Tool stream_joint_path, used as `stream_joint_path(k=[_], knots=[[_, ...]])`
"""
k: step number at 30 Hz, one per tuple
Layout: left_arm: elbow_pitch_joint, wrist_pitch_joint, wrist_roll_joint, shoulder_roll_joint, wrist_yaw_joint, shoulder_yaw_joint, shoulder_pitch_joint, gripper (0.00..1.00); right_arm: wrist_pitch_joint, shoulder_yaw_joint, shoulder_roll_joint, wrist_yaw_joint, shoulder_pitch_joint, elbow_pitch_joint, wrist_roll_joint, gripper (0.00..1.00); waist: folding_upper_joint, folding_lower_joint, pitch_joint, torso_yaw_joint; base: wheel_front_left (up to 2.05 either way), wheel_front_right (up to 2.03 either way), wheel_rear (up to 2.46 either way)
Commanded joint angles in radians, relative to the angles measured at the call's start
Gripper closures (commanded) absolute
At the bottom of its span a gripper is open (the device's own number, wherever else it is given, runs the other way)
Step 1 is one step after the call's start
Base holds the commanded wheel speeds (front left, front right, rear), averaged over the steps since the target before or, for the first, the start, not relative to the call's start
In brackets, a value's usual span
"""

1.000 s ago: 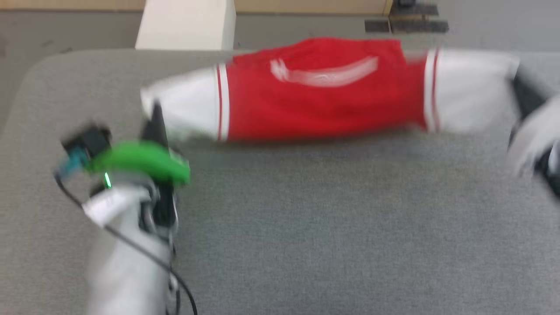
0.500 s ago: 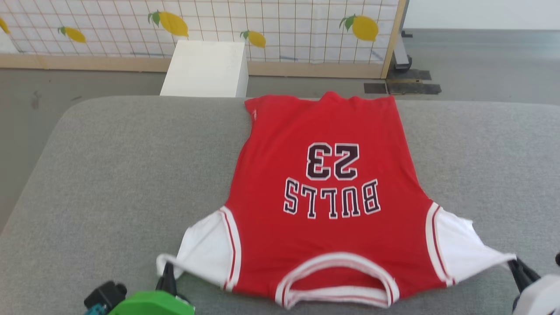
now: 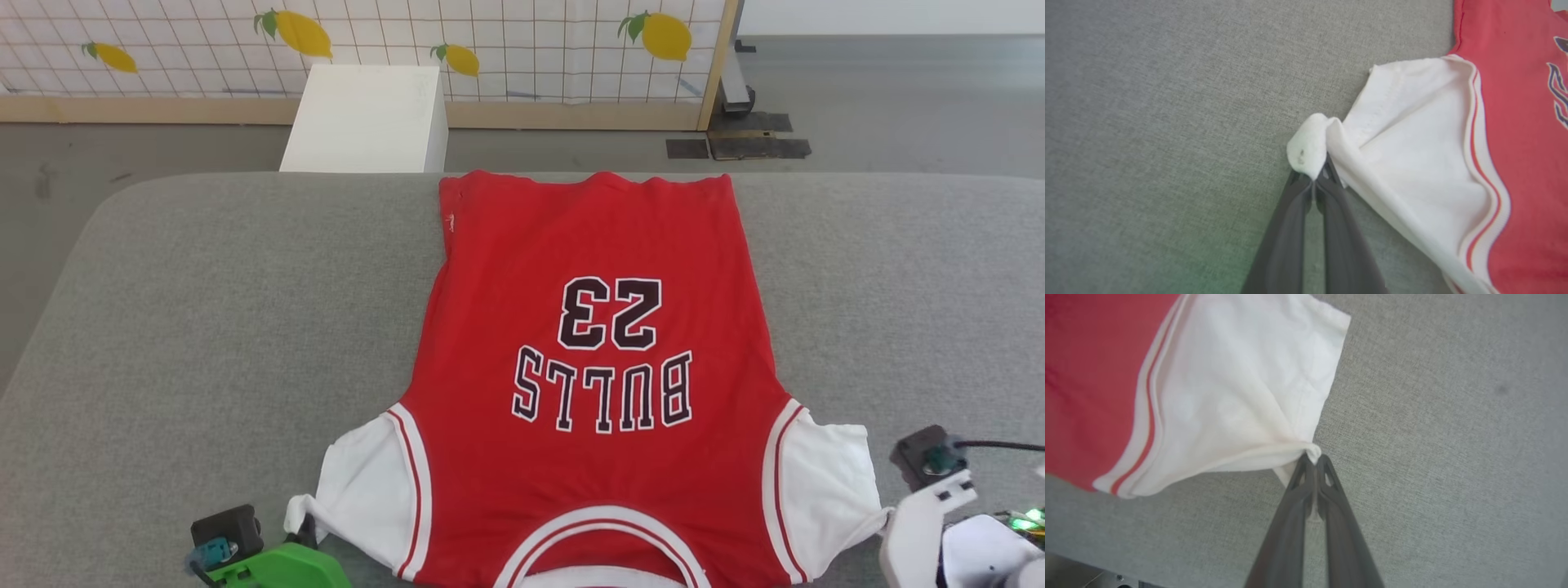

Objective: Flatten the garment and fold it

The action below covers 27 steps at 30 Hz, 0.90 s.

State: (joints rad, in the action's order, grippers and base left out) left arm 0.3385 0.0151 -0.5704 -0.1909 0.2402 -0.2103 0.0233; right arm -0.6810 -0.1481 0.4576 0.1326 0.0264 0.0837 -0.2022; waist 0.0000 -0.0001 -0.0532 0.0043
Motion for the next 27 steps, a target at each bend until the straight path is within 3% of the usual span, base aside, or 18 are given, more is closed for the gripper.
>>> stream_joint_path(k=[1, 6, 7, 8, 9, 16, 22, 27], knots=[[-0.011, -0.006, 0.011, -0.006, 0.011, -0.002, -0.016, 1.0, -0.047, -0.032, 0.01, -0.002, -0.03, 0.013, -0.01, 1.0, 0.0, 0.0001, -0.006, 0.004, 0.0, 0.0, 0.0], [-0.047, -0.013, 0.001, 0.01, 0.019, -0.007, -0.008, 1.0, -0.159, -0.121, 0.032, -0.002, -0.072, 0.076, -0.057, 1.0, 0.0, 0.0001, -0.01, 0.005, 0.0, 0.0, 0.0], [-0.051, -0.012, -0.001, 0.014, 0.02, -0.008, -0.006, 1.0, -0.162, -0.124, 0.033, -0.002, -0.077, 0.086, -0.07, 0.84, 0.0, 0.0001, -0.009, 0.005, 0.0, 0.0, 0.0], [-0.056, -0.013, -0.003, 0.016, 0.021, -0.009, -0.005, 1.0, -0.16, -0.122, 0.034, -0.002, -0.079, 0.092, -0.078, 0.07, 0.0, 0.0001, -0.008, 0.005, 0.0, 0.0, 0.0], [-0.061, -0.011, -0.01, 0.02, 0.019, -0.007, -0.003, 1.0, -0.153, -0.113, 0.033, -0.002, -0.081, 0.097, -0.091, 0.0, 0.0, 0.0001, -0.006, 0.004, 0.0, 0.0, 0.0], [-0.087, 0.0, -0.014, 0.022, 0.025, -0.005, 0.004, 1.0, -0.092, 0.047, -0.009, -0.002, -0.056, 0.023, -0.238, 0.0, 0.0, 0.0001, 0.016, -0.013, 0.0, 0.0, 0.0], [-0.119, 0.0, -0.015, 0.014, 0.027, -0.006, 0.014, 1.0, -0.116, 0.267, -0.075, -0.002, -0.035, -0.127, -0.377, 0.0, 0.0, 0.0001, 0.04, -0.023, 0.0, 0.0, 0.0], [-0.156, 0.009, -0.008, 0.012, 0.033, -0.01, 0.01, 1.0, -0.022, 0.438, -0.169, -0.002, -0.139, -0.194, -0.373, 0.0, 0.0, 0.0001, 0.035, -0.014, 0.0, 0.0, 0.0]])
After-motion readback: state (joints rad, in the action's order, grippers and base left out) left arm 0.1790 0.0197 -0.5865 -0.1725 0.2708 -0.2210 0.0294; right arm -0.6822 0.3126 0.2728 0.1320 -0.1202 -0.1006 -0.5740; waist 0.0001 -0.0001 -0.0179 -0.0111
